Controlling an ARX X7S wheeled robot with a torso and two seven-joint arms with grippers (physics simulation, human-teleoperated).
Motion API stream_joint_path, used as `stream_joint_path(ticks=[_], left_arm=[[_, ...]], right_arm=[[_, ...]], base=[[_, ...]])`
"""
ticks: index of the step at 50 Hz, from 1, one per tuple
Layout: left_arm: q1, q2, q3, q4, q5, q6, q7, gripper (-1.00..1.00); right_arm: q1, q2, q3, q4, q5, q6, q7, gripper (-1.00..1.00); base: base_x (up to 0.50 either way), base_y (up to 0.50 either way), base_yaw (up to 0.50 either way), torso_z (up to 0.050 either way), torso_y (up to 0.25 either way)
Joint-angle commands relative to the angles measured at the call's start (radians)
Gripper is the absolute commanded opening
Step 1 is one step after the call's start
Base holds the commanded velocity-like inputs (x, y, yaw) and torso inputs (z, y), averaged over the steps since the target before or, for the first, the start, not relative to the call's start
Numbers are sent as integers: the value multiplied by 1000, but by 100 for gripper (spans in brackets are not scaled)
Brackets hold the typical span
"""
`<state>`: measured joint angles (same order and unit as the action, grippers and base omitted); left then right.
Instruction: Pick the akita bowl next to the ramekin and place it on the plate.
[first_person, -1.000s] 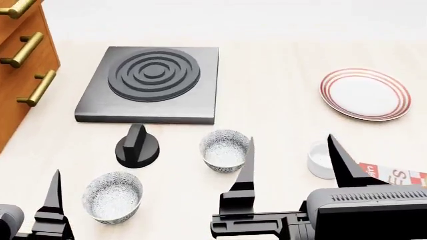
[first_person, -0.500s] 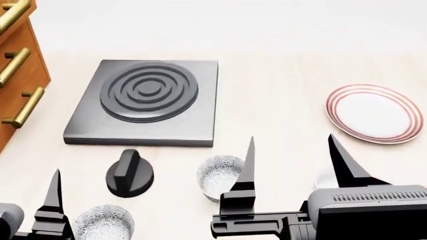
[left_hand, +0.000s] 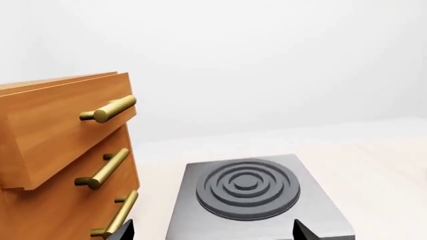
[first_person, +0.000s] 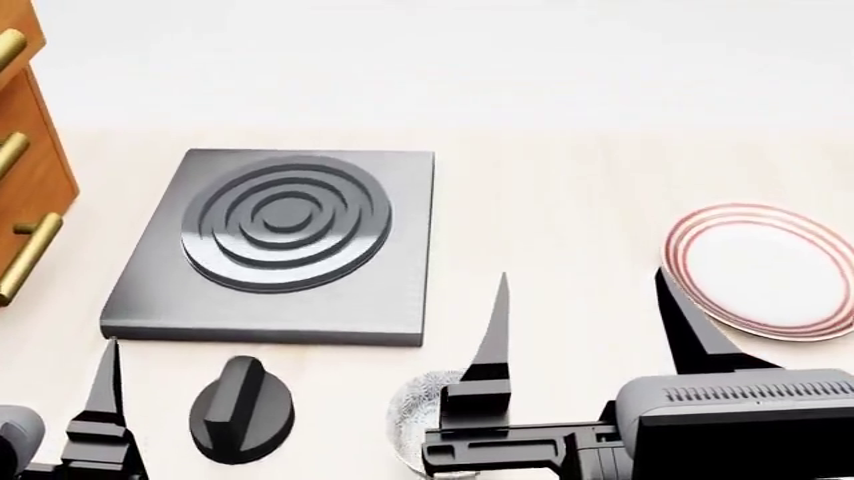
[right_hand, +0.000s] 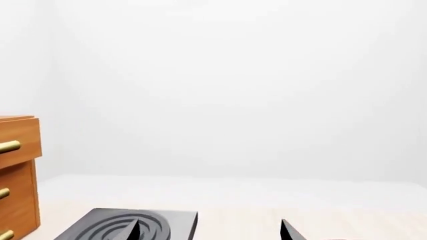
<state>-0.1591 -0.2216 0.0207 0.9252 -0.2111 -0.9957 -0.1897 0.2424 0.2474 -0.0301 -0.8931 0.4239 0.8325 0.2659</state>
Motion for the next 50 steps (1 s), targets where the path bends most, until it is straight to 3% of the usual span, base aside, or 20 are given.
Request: stream_joint_path(ticks=[1, 39, 50], left_arm=[[0, 14, -21, -1, 4, 1, 21, 100], [13, -4, -26, 4, -18, 10, 0, 100], [7, -17, -9, -6, -8, 18, -14, 100]], right_arm=[[3, -15, 20, 3, -20, -7, -11, 100], [-13, -10, 12, -5, 10, -57, -1, 100], [-6, 0, 0, 5, 3, -49, 15, 100]], base=[[223, 0, 0, 0, 0], [224, 0, 0, 0, 0], [13, 0, 0, 0, 0]])
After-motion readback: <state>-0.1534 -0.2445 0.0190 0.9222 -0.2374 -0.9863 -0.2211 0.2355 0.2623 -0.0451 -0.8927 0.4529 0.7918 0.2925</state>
